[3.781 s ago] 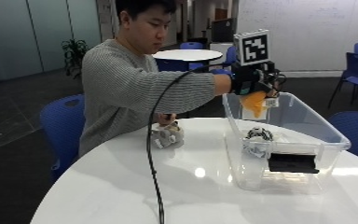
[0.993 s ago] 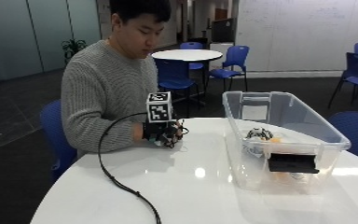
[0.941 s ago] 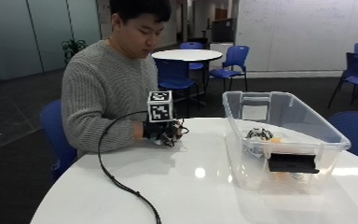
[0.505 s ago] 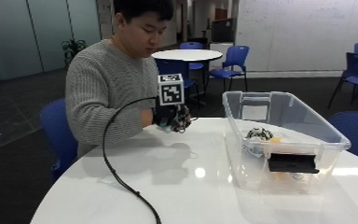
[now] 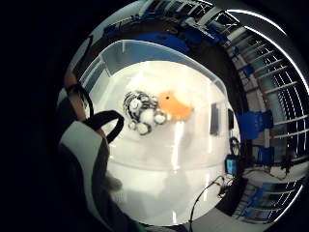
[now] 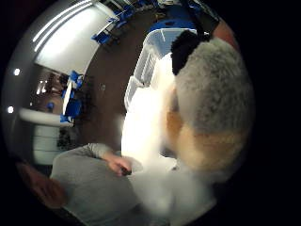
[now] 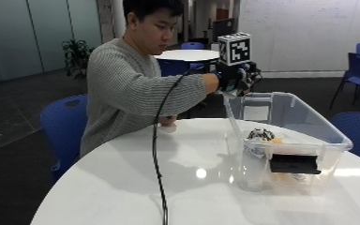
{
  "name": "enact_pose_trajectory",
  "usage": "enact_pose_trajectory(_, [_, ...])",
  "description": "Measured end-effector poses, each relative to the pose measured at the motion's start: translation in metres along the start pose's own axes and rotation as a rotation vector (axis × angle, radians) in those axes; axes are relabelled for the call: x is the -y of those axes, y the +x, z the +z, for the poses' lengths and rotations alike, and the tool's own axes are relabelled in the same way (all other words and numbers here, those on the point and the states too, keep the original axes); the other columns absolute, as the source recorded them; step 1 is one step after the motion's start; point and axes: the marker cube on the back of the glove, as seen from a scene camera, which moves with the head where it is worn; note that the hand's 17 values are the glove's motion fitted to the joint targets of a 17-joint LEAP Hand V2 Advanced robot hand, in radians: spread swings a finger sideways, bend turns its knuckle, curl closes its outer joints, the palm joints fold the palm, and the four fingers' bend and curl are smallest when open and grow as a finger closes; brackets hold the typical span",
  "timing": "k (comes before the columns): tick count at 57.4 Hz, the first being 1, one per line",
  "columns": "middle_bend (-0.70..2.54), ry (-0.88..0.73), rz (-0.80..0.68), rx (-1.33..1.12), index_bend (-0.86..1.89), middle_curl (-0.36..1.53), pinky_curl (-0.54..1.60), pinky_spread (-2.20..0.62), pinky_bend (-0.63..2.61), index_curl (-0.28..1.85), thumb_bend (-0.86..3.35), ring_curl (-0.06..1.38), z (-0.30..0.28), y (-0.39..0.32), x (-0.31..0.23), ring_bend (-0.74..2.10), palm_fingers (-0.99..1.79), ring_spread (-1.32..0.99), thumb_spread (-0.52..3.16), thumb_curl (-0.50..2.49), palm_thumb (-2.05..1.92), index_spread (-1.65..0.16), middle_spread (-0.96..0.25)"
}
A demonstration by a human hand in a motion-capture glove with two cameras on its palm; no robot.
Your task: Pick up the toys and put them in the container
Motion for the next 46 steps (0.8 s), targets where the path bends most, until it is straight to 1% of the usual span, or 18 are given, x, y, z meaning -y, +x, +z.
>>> enact_pose_trajectory(11, [0.59, -0.049, 0.040, -0.002, 0.27, 0.76, 0.49, -0.44, 1.05, 0.42, 0.06, 0.67, 0.024, 0.002, 0.056, 1.21, 0.94, -0.47, 0.23, 1.15, 0.66, -0.41, -0.26])
enact_pose_trajectory(17, [0.57, -0.095, 0.131, -0.043, 0.21, 0.77, 0.50, -0.43, 1.06, 0.44, 0.05, 0.68, 0.046, 0.010, 0.095, 1.21, 0.88, -0.47, 0.22, 1.17, 0.67, -0.42, -0.26])
enact_pose_trajectory(22, [0.54, -0.158, 0.192, -0.031, 0.15, 0.78, 0.50, -0.43, 1.08, 0.45, 0.04, 0.68, 0.061, 0.022, 0.116, 1.20, 0.83, -0.48, 0.23, 1.19, 0.66, -0.43, -0.27])
enact_pose_trajectory(29, [0.52, -0.179, 0.246, -0.018, 0.13, 0.79, 0.50, -0.43, 1.11, 0.44, 0.03, 0.68, 0.071, 0.032, 0.129, 1.21, 0.77, -0.49, 0.25, 1.21, 0.67, -0.44, -0.29])
enact_pose_trajectory(35, [0.52, -0.198, 0.263, -0.012, 0.13, 0.81, 0.51, -0.43, 1.13, 0.44, 0.02, 0.68, 0.078, 0.036, 0.128, 1.21, 0.74, -0.49, 0.28, 1.23, 0.66, -0.44, -0.30])
enact_pose_trajectory(40, [0.50, -0.232, 0.285, 0.026, 0.11, 0.81, 0.51, -0.42, 1.16, 0.43, 0.01, 0.68, 0.083, 0.036, 0.126, 1.21, 0.65, -0.49, 0.31, 1.24, 0.65, -0.43, -0.31])
enact_pose_trajectory(41, [0.44, -0.243, 0.288, 0.036, 0.07, 0.79, 0.51, -0.42, 1.20, 0.41, -0.02, 0.67, 0.084, 0.036, 0.125, 1.18, 0.55, -0.49, 0.34, 1.23, 0.61, -0.42, -0.30])
enact_pose_trajectory(42, [0.42, -0.255, 0.290, 0.044, 0.07, 0.79, 0.53, -0.42, 1.25, 0.41, -0.03, 0.68, 0.084, 0.036, 0.124, 1.17, 0.52, -0.49, 0.37, 1.23, 0.59, -0.41, -0.30])
enact_pose_trajectory(43, [0.41, -0.267, 0.292, 0.051, 0.02, 0.78, 0.53, -0.40, 1.28, 0.39, -0.05, 0.67, 0.085, 0.036, 0.123, 1.14, 0.42, -0.48, 0.43, 1.23, 0.53, -0.40, -0.30])
enact_pose_trajectory(44, [0.37, -0.278, 0.291, 0.055, -0.01, 0.77, 0.53, -0.39, 1.29, 0.37, -0.08, 0.67, 0.085, 0.036, 0.122, 1.15, 0.32, -0.47, 0.49, 1.21, 0.45, -0.39, -0.30])
enact_pose_trajectory(45, [0.32, -0.286, 0.290, 0.058, -0.03, 0.75, 0.53, -0.35, 1.29, 0.35, -0.05, 0.67, 0.085, 0.036, 0.120, 1.13, 0.11, -0.46, 0.59, 1.19, 0.43, -0.38, -0.29])
enact_pose_trajectory(46, [0.29, -0.290, 0.288, 0.060, -0.02, 0.74, 0.56, -0.33, 1.31, 0.35, -0.05, 0.67, 0.085, 0.037, 0.119, 1.12, -0.02, -0.44, 0.65, 1.16, 0.41, -0.37, -0.29])
